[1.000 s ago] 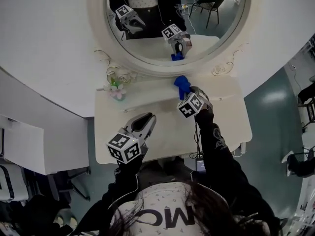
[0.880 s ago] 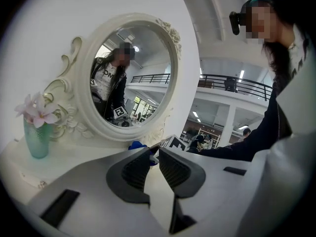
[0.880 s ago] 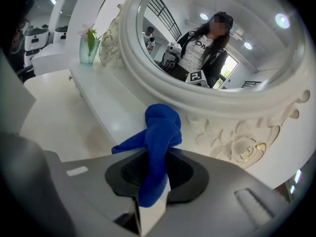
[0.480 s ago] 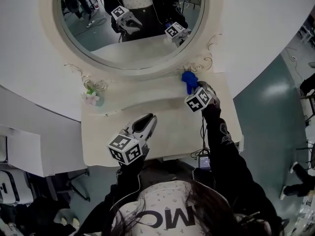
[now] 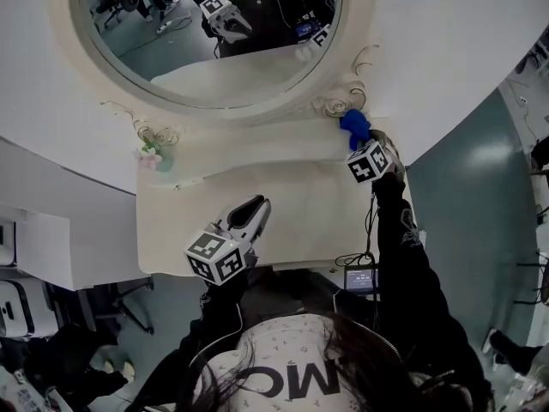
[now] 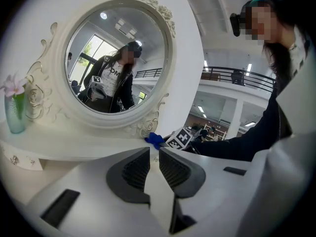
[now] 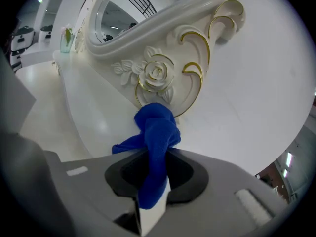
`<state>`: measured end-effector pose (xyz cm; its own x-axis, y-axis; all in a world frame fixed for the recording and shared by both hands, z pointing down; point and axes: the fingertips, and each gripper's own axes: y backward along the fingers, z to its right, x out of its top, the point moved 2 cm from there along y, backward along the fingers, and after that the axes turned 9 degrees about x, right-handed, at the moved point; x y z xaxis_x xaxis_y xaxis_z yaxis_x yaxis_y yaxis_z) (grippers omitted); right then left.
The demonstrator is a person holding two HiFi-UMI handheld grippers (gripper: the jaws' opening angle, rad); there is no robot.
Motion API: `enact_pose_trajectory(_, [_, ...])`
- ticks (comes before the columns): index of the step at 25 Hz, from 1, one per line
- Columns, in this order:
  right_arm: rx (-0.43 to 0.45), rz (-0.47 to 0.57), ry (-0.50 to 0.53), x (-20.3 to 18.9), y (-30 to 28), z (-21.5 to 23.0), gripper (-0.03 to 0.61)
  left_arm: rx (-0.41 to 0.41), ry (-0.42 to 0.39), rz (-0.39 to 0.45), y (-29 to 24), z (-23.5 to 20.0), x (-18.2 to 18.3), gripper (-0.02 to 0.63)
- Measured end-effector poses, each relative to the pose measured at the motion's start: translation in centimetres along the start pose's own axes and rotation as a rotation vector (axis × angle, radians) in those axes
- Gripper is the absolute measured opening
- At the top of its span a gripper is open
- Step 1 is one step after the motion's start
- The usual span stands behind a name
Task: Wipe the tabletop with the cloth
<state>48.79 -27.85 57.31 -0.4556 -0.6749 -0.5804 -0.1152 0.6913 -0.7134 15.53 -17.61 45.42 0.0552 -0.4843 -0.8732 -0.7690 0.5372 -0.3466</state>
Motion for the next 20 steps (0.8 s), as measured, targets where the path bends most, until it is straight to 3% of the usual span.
enact_pose_trajectory(5, [-0.023, 0.008, -0.001, 0.1, 0.2, 0.0, 0.091, 0.018, -0.002, -0.004, 1.2, 0.1, -0.5, 0.046])
enact_pose_trajectory(11, [-0.019, 0.090, 0.020, 1.8, 2.7, -2.5, 0.092, 0.039, 0.000, 0.008, 3.7, -1.1, -0.7, 0.046])
enact_pose_trajectory(16, [0.050, 0.174, -0.050, 5.1, 5.9, -7.5, 0.092, 0.040, 0.002, 0.025, 6.3, -3.0, -0.7, 0.046])
enact_pose_trajectory(20, [0.102, 0.207, -0.022, 8.5, 8.0, -13.6, 0.094, 0.046, 0.018, 0.052, 9.7, -6.3, -0.4, 0.046])
